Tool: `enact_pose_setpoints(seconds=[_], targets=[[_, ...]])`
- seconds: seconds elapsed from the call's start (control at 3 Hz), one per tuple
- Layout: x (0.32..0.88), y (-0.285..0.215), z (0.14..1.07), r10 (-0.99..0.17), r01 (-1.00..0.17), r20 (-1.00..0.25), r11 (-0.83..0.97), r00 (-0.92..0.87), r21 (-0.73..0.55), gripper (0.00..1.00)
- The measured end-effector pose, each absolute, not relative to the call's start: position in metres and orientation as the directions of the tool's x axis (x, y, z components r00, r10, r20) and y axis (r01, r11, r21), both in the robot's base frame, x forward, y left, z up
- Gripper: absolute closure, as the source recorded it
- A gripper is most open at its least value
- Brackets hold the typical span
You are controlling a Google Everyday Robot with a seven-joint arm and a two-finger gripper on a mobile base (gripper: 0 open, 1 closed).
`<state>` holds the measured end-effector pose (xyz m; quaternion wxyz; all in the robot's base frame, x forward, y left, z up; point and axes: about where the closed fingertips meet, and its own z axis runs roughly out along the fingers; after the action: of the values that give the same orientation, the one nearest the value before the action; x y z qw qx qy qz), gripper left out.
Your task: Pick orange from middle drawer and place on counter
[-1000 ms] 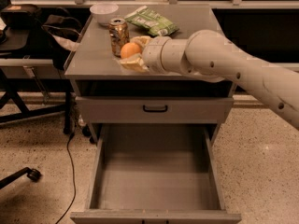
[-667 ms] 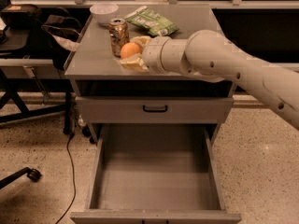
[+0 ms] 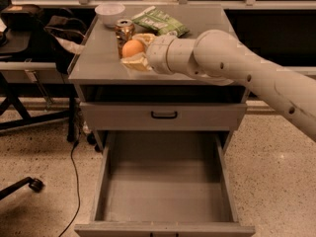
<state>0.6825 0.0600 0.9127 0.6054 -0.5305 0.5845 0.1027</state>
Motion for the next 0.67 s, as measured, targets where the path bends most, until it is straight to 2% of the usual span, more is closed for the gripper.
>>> enact_pose_setpoints(seconds=[0.67], targets=[[0.706, 0.052, 0.922, -0.546, -0.702, -0.778, 0.420, 0.311, -0.575, 1.00]])
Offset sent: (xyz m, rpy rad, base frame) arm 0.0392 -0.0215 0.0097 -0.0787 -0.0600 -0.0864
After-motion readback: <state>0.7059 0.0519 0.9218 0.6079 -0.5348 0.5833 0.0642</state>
